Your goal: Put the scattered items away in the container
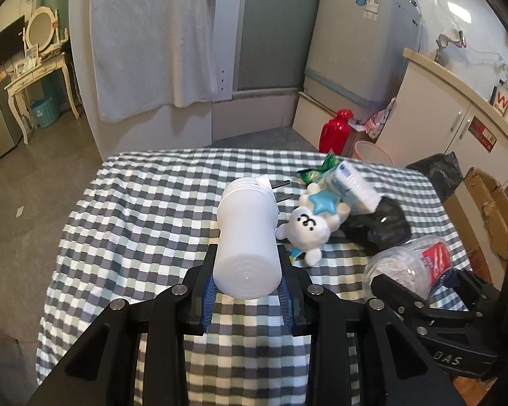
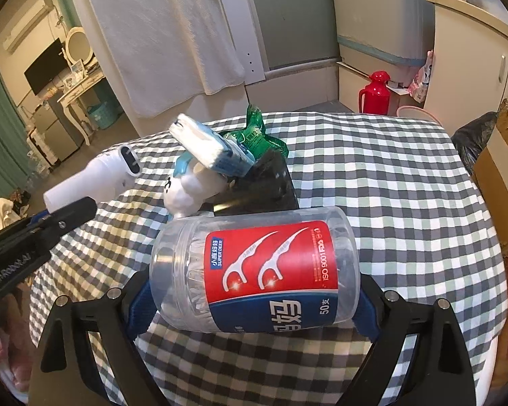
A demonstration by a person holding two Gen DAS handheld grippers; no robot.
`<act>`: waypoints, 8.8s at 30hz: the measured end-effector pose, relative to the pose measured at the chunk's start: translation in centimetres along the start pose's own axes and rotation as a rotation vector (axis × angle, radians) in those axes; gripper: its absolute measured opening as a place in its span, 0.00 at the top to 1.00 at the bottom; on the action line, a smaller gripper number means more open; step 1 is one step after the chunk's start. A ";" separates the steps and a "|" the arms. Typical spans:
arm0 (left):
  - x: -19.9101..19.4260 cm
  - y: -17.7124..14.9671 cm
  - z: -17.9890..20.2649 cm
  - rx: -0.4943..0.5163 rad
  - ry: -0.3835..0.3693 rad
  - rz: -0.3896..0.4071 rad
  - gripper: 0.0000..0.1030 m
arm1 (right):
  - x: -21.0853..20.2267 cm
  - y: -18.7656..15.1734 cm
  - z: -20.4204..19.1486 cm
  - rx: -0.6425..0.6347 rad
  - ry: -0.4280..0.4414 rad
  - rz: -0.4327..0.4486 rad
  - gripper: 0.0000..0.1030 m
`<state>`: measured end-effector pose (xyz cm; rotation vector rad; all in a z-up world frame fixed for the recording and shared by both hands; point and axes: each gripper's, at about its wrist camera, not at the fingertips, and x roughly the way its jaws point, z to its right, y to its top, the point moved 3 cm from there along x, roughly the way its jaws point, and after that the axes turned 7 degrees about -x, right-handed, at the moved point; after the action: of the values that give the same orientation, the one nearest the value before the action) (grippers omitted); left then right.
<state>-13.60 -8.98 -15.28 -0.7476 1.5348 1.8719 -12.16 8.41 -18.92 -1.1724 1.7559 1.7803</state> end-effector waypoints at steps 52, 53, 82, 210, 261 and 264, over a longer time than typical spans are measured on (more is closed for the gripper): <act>-16.8 1.3 9.8 0.102 -0.111 0.313 0.70 | -22.1 0.8 2.6 -0.065 -0.101 0.346 0.12; -17.0 1.3 10.0 0.105 -0.114 0.316 0.70 | -22.4 0.7 2.7 -0.064 -0.103 0.350 0.12; -8.4 -2.7 13.0 0.106 -0.117 0.100 0.94 | -20.0 -1.9 8.9 0.008 -0.152 0.284 0.12; 1.9 -5.2 44.8 0.402 -0.362 -0.186 0.54 | -19.4 -6.2 31.1 0.019 -0.393 -0.024 0.06; -13.7 4.3 20.6 0.127 -0.129 0.240 0.30 | -25.8 1.9 14.7 -0.014 -0.251 0.437 0.00; -13.9 4.8 19.2 0.125 -0.111 0.253 0.28 | -25.3 2.4 13.5 -0.026 -0.243 0.438 0.00</act>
<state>-8.92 7.79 1.50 -0.4009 1.7203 1.9382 -3.20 27.94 0.15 -0.5706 1.9470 2.0870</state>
